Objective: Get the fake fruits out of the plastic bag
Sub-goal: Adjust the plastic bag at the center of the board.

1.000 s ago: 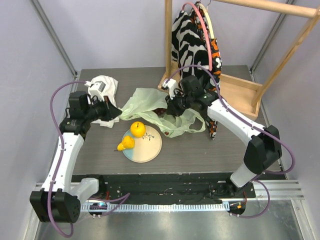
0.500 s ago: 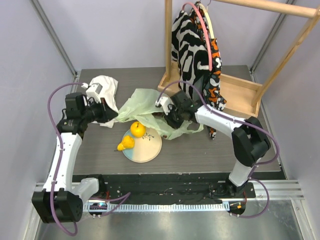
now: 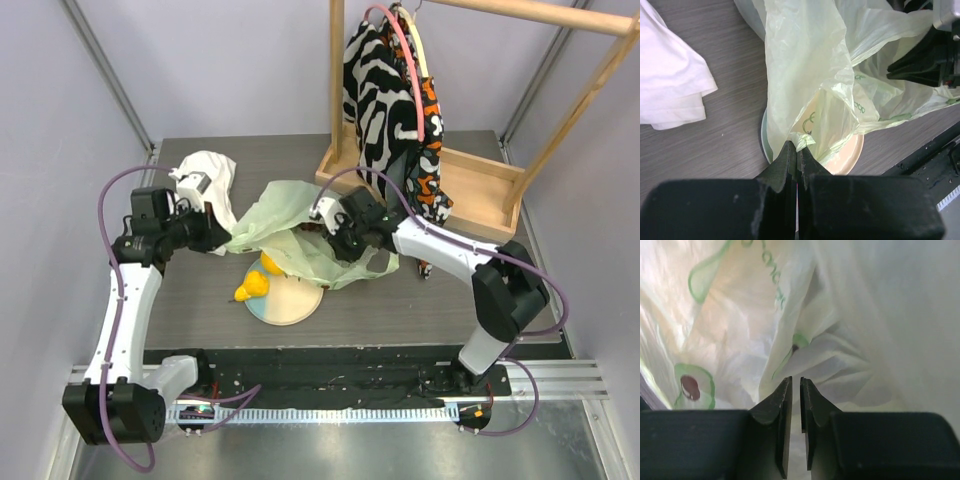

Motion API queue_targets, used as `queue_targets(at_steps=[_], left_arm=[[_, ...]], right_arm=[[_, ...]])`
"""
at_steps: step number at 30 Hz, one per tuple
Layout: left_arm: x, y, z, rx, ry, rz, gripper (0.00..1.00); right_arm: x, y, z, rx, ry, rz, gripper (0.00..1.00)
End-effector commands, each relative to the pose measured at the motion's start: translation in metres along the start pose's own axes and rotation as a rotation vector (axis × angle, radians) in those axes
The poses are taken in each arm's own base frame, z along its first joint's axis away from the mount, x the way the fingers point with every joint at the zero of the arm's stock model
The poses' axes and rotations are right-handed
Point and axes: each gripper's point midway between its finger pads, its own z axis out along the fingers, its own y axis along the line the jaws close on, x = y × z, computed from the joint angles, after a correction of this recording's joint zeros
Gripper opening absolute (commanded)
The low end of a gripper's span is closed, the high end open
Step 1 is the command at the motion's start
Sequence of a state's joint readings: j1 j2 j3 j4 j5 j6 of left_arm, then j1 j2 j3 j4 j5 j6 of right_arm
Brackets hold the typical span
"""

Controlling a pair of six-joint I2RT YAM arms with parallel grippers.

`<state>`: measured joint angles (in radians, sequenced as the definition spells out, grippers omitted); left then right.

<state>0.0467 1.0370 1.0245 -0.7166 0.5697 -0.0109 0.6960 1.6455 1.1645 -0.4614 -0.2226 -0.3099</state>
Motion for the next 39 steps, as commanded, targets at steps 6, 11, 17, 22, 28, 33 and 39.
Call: queue_targets(at_steps=[6,11,17,22,28,33,39], left_arm=[[-0.053,-0.024,-0.007,0.108,-0.126,-0.025,0.00],[-0.053,-0.026,-0.007,0.122,-0.128,-0.027,0.00],[-0.046,-0.026,-0.006,0.126,-0.113,-0.030,0.00],[-0.047,-0.032,-0.008,0.161,-0.113,-0.032,0.00],[-0.075,-0.045,-0.013,0.230,-0.150,-0.045,0.00],[-0.077,-0.058,-0.012,0.299,-0.138,-0.061,0.00],[-0.077,-0.068,-0.001,0.358,-0.113,-0.059,0.00]], right_arm=[[-0.117,-0.035,0.018,0.044,-0.221,-0.045,0.34],[-0.139,-0.069,0.045,0.161,-0.232,-0.012,0.58],[-0.157,-0.097,0.057,0.232,-0.258,0.033,0.68],[-0.171,-0.095,0.059,0.203,-0.284,0.038,0.67],[-0.113,-0.122,0.041,0.348,-0.141,0.043,0.67],[-0.020,-0.147,-0.038,0.495,-0.035,0.113,0.67],[0.030,-0.124,-0.100,0.491,-0.015,0.123,0.67]])
